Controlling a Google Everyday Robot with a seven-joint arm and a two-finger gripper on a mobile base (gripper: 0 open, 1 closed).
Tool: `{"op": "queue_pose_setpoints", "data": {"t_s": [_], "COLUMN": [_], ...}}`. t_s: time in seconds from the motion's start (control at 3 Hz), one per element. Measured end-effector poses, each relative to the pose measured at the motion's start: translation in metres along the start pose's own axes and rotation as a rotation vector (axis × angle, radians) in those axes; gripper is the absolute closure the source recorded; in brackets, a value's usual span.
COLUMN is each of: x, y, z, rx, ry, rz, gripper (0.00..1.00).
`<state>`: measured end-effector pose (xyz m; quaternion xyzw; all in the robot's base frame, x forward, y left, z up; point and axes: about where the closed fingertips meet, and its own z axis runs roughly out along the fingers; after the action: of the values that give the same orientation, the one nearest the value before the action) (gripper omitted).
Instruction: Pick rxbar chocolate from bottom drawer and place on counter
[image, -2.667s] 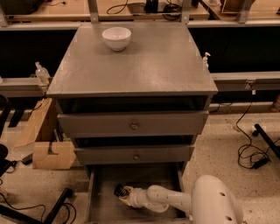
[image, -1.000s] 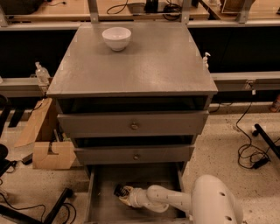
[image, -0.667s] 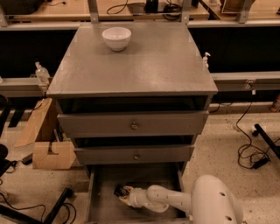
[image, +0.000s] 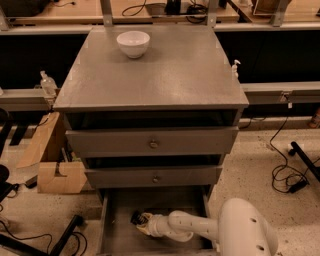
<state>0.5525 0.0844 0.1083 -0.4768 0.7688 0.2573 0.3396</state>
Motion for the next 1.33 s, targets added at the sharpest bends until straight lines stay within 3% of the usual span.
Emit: {"op": "queue_pose_setpoints", "data": {"t_s": [0.33, 0.67, 1.0, 1.33], "x": [-0.011, -0.028, -0.054, -0.079], "y": [0.004, 0.013, 0.020, 0.028], "z": [-0.014, -0.053, -0.105, -0.161], "rx": [-0.075, -0.167, -0.209, -0.198], "ry": [0.044, 0.111, 0.134, 0.119], "rz": [-0.004, -0.031, -0.076, -0.105], "gripper": [1.00, 1.00, 1.00, 1.00]}}
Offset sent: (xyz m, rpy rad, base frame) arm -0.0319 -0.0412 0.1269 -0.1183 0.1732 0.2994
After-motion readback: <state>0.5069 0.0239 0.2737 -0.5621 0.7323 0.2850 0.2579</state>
